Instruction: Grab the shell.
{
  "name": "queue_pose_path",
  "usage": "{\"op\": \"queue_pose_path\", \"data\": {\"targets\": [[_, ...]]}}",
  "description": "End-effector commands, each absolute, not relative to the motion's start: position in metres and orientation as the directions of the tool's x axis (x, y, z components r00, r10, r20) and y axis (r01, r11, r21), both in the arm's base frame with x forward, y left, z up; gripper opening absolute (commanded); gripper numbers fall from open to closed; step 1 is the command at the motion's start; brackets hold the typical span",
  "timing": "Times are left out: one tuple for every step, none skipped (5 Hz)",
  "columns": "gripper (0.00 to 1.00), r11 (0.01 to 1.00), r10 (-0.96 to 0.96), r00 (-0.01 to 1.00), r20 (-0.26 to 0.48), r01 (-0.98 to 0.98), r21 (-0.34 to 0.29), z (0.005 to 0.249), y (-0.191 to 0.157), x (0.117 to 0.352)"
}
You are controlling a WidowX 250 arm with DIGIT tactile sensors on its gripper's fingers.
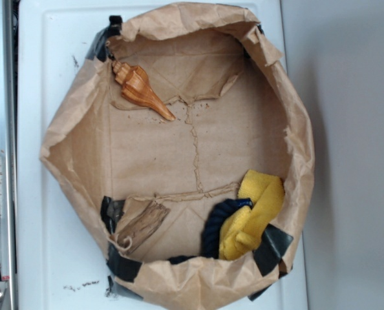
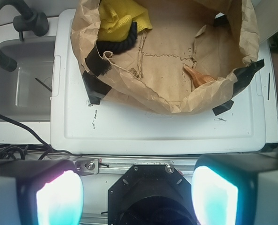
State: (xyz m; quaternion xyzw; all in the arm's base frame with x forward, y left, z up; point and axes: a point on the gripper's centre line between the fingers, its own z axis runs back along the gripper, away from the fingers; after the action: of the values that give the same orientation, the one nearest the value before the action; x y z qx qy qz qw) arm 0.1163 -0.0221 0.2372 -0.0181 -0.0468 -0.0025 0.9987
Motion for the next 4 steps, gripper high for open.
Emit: {"op": "queue_pose_path", "data": {"targets": [[1.0,0.999,-0.003,0.996,0.094,0.007,-0.036,0.237,-0.022,0.116],[1.0,0.999,0.032,0.996,0.089,-0.029,-0.034,0.233,-0.022,0.147],[1.0,0.998,0.062,0.995,0.082,-0.059,-0.034,0.227,-0.021,0.172],[1.0,0.998,0.045,0.996,0.081,-0.041,-0.048,0.225,-0.015,0.188]]}}
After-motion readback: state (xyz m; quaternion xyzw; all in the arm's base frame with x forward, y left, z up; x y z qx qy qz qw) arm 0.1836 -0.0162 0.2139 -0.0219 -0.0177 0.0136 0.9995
